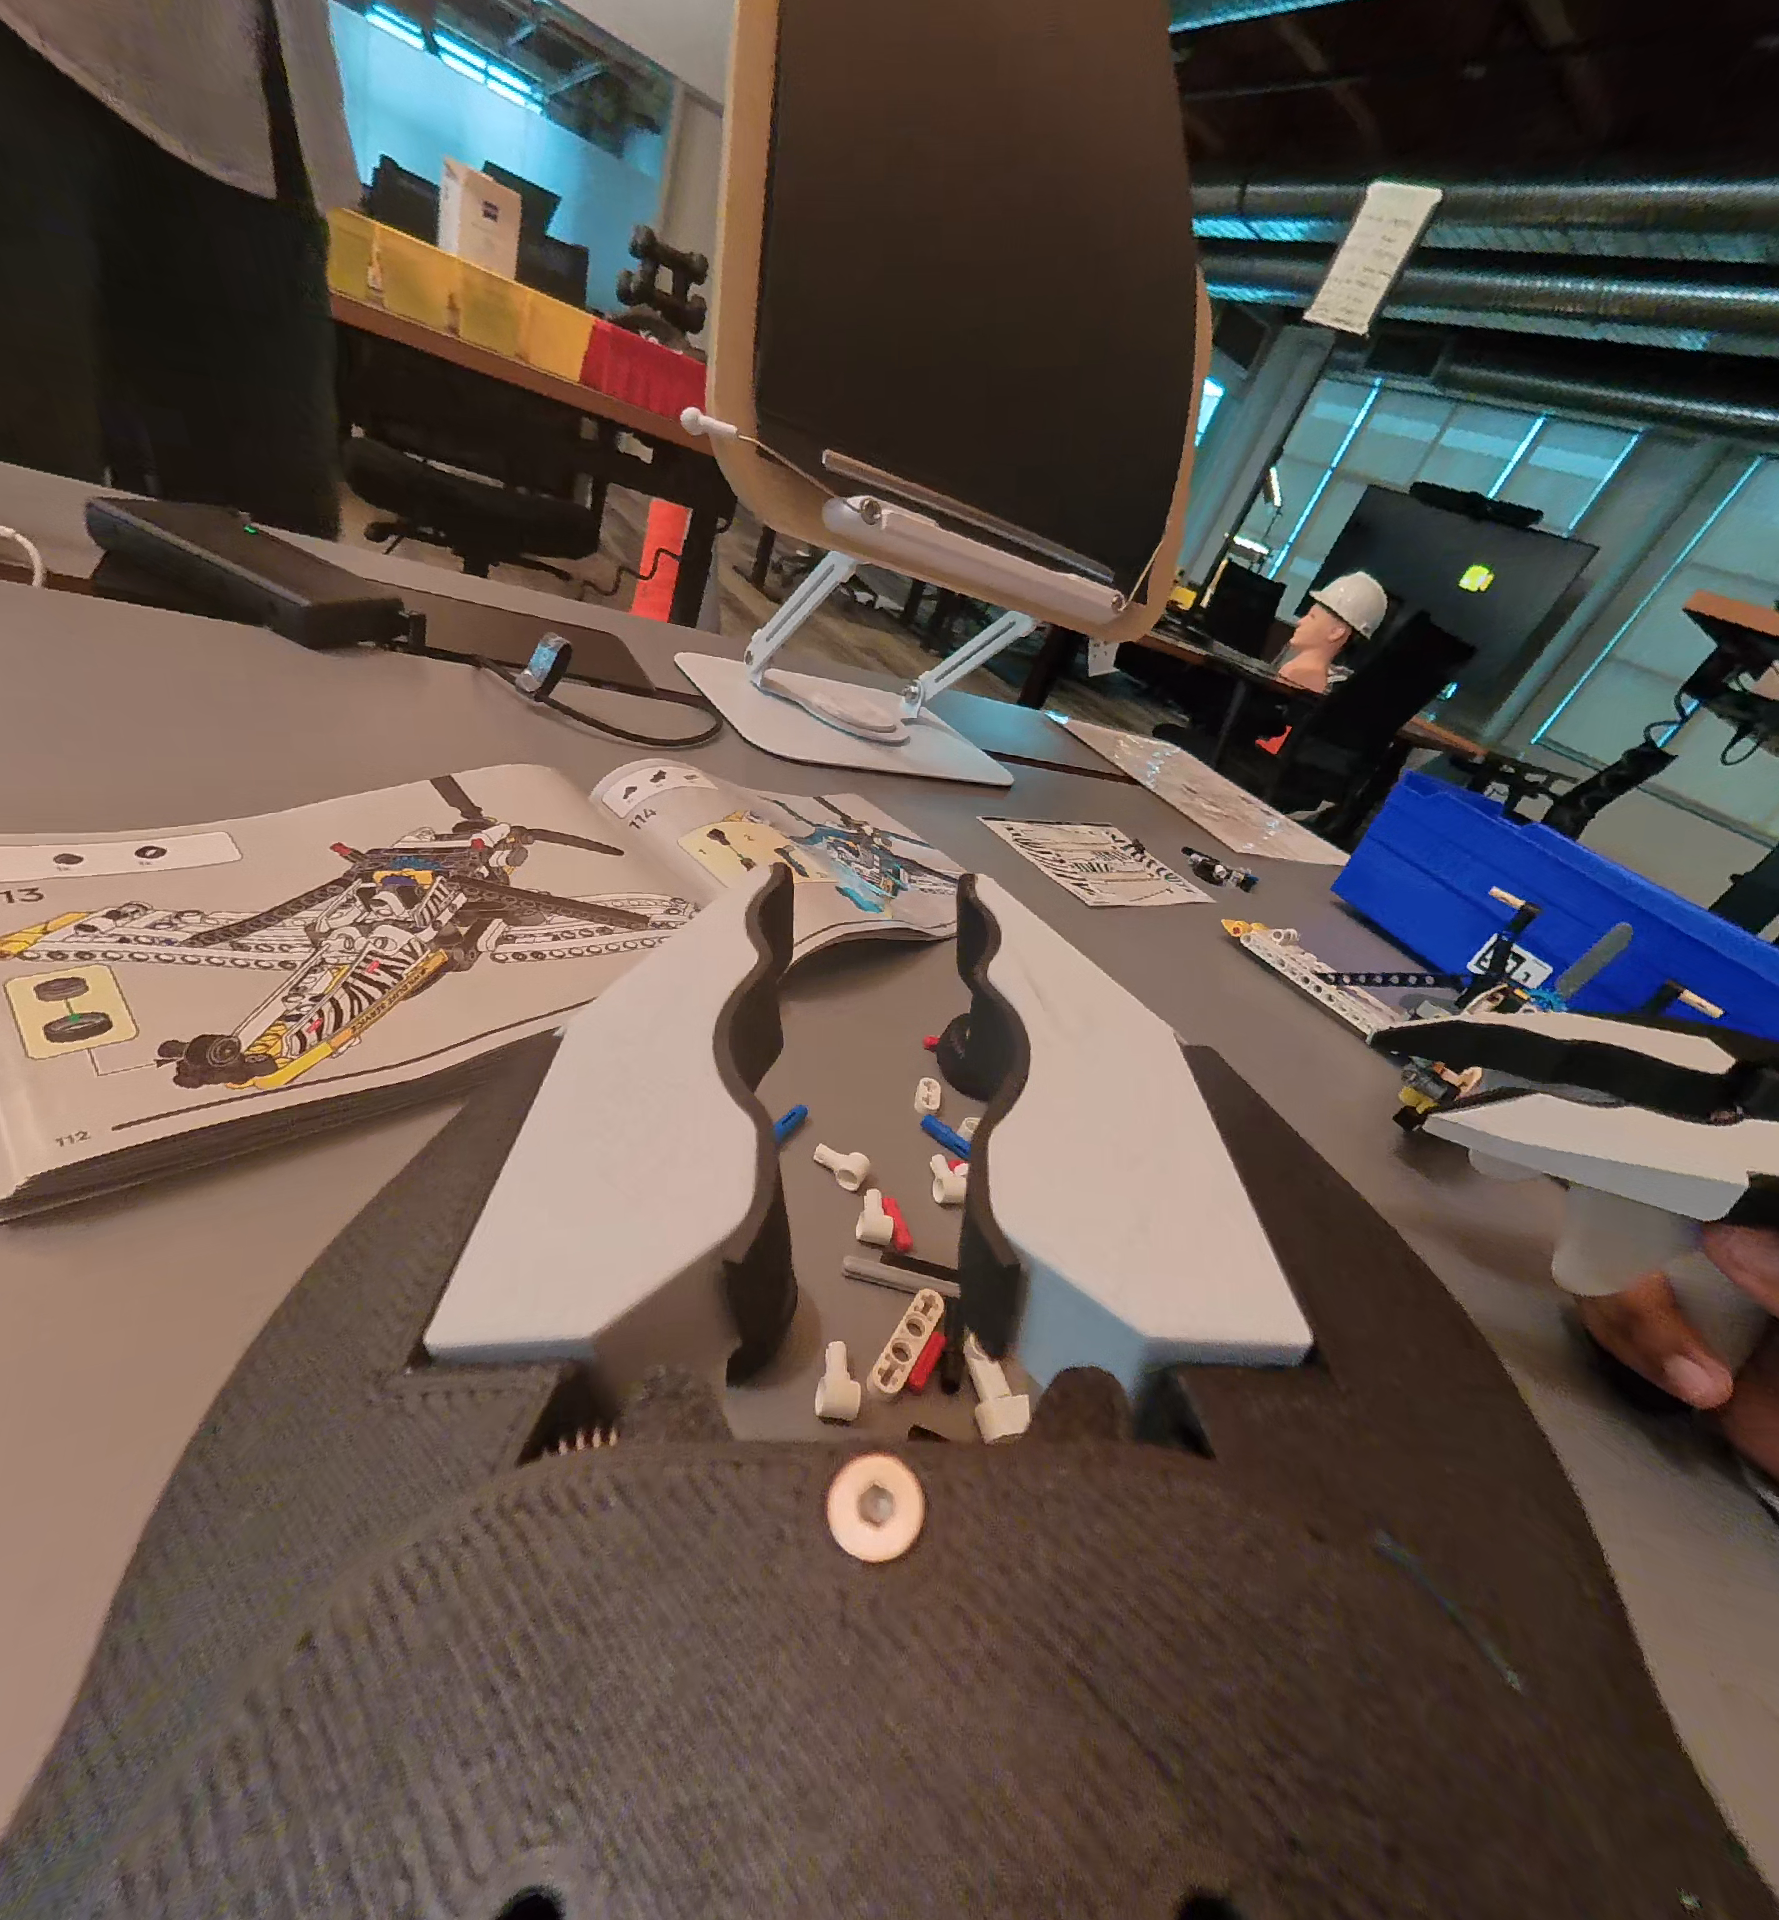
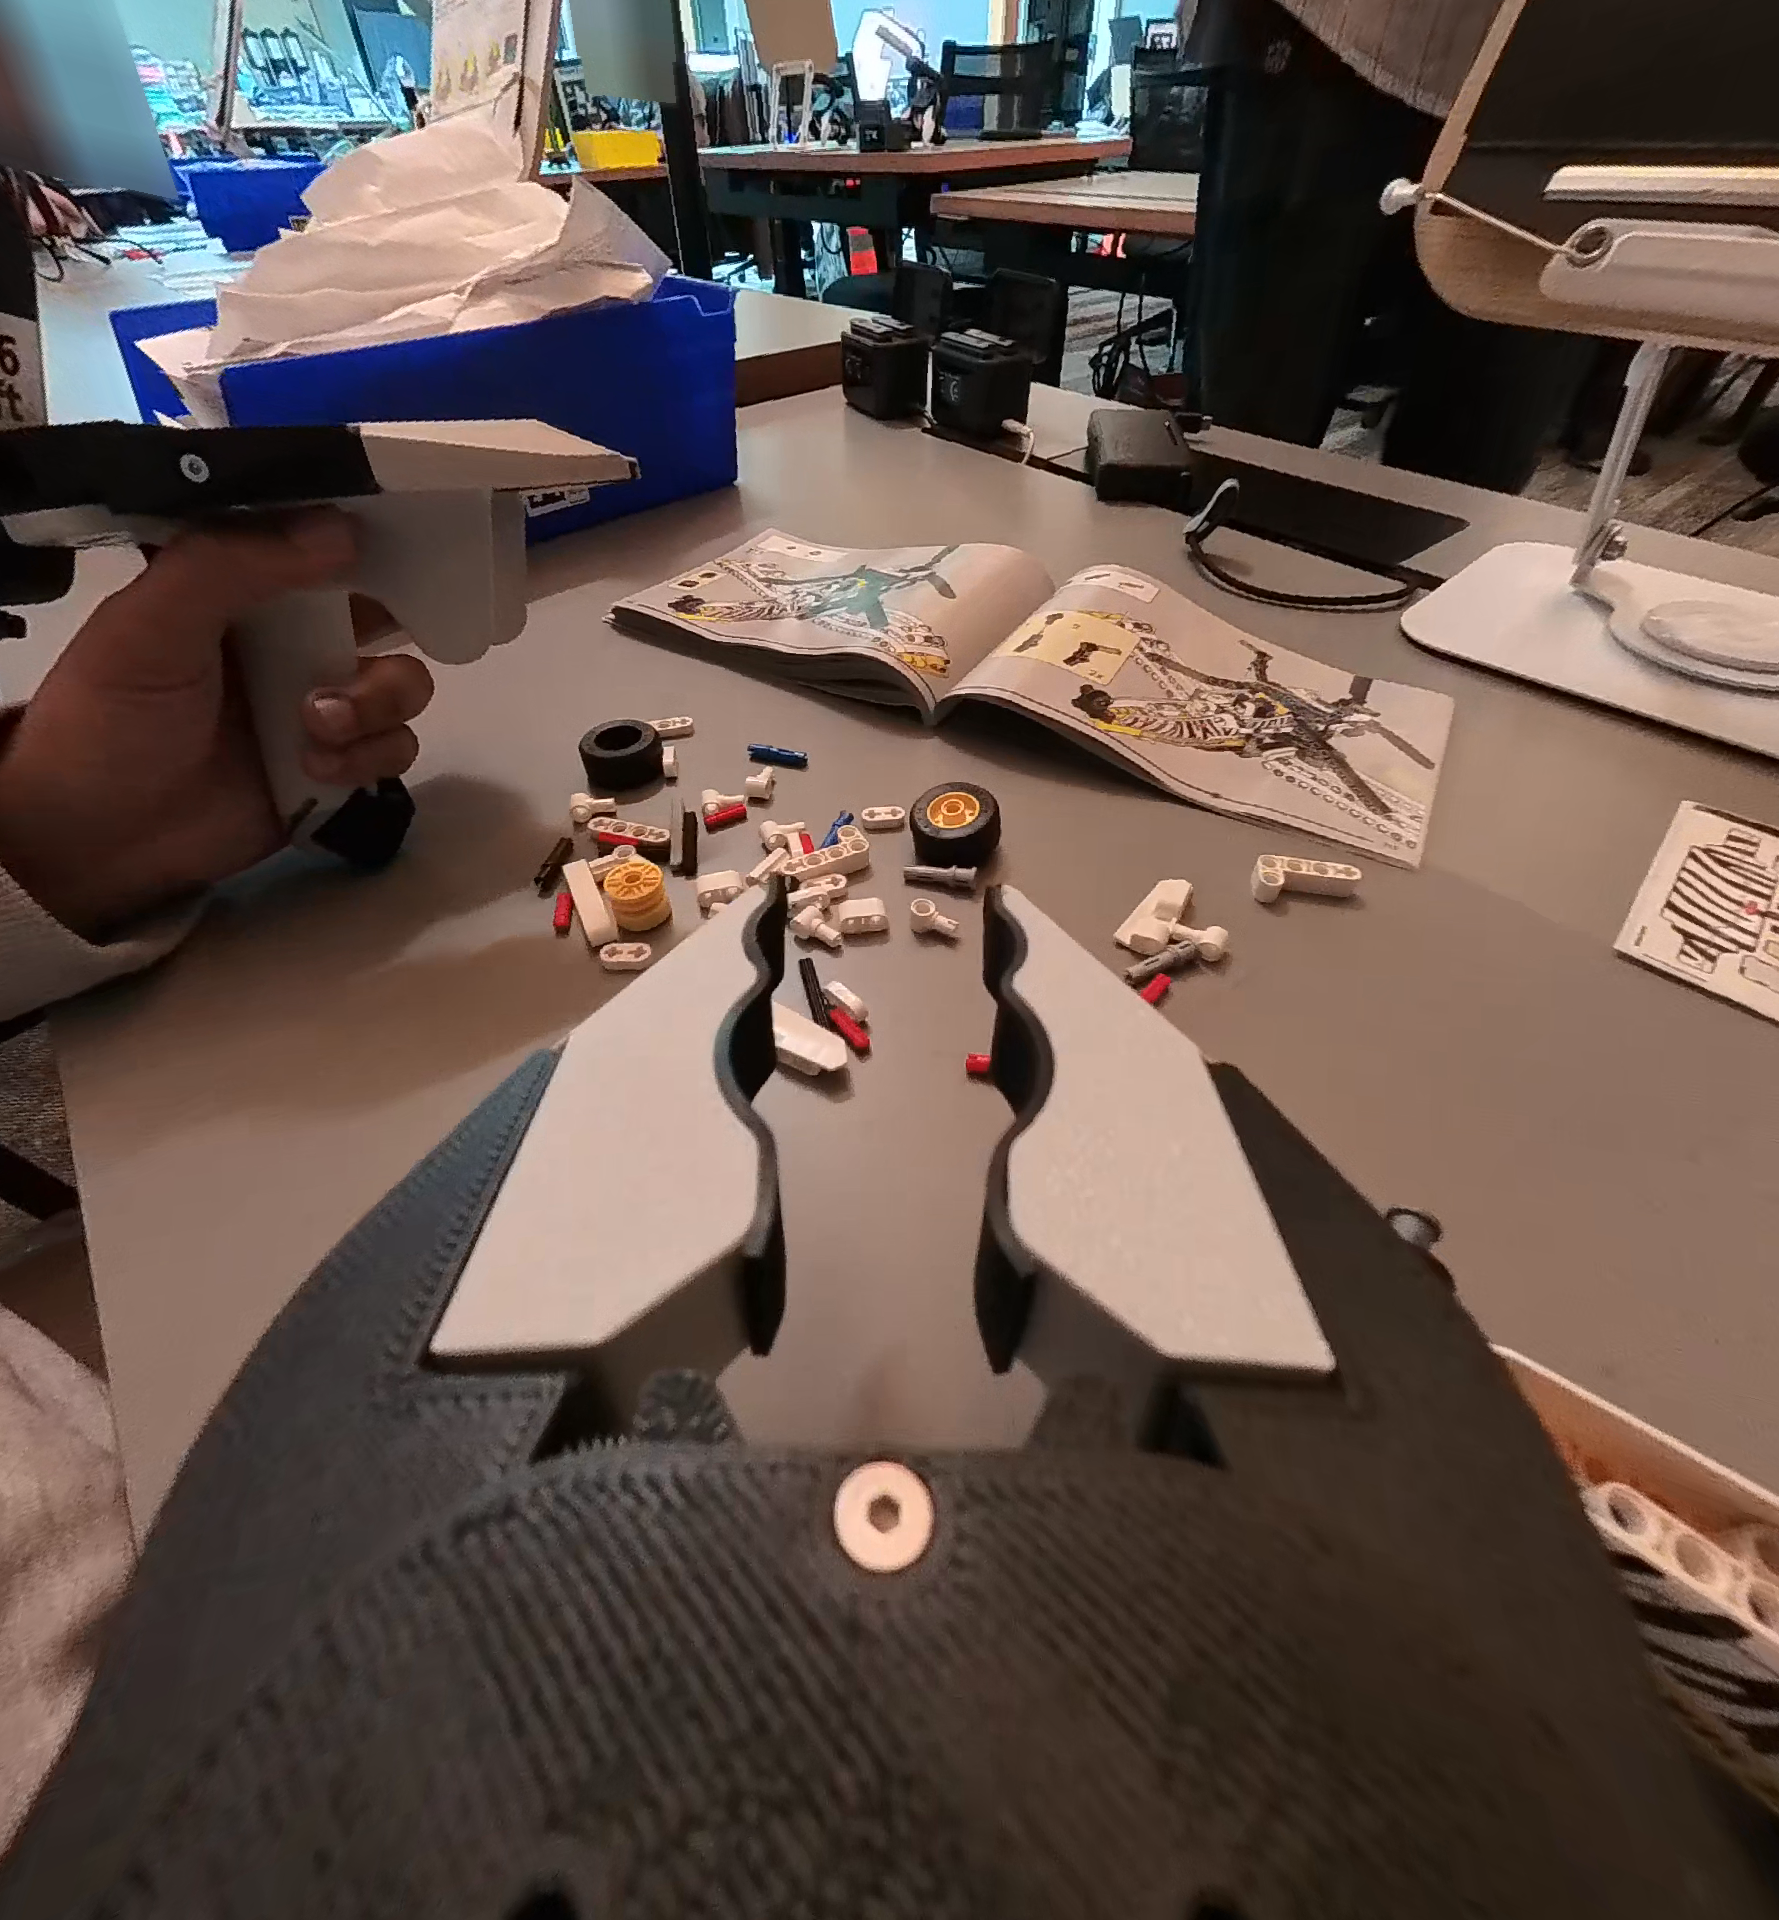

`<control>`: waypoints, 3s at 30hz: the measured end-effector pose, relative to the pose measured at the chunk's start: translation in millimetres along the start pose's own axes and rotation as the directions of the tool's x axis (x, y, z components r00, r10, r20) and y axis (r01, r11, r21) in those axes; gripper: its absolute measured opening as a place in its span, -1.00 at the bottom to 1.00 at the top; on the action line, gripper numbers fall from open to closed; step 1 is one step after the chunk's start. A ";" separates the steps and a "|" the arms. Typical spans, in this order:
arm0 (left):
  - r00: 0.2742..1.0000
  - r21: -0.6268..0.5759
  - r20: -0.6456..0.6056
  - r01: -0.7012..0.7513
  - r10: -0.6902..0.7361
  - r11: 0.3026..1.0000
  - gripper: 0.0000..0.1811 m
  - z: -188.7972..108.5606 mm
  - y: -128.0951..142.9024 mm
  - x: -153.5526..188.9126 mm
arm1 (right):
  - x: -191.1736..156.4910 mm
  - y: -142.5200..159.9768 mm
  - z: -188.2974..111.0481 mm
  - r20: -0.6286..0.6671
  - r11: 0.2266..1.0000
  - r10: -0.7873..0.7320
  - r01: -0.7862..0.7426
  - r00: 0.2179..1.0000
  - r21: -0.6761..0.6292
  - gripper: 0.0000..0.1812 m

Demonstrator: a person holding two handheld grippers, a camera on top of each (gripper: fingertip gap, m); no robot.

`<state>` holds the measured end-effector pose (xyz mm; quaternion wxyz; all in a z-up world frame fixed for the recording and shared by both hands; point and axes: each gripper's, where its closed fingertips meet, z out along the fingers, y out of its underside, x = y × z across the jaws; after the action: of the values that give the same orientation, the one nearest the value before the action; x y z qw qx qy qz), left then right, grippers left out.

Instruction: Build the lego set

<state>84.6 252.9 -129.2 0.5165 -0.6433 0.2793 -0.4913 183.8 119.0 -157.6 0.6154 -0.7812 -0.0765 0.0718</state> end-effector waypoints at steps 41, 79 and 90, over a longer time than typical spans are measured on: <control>0.997 -0.060 -0.065 0.033 -0.037 0.998 -0.63 10.5 9.8 10.4 | -25.6 5.3 1.6 0.012 0.975 -0.221 0.222 0.975 -0.022 -0.62; 0.996 -0.061 -0.073 0.038 -0.042 0.997 -0.62 8.9 9.7 11.1 | 79.8 46.8 -44.1 -0.314 0.896 -0.328 0.188 0.891 -0.403 -0.70; 0.996 -0.060 -0.073 0.045 -0.049 0.997 -0.62 8.9 9.5 10.4 | 36.8 35.1 -28.1 -0.134 0.954 -0.152 0.110 0.979 -0.278 -0.83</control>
<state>98.0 244.4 -134.4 0.4751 -0.6458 0.2972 -0.5186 226.7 91.8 -185.9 0.5109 -0.8540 -0.0898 -0.0408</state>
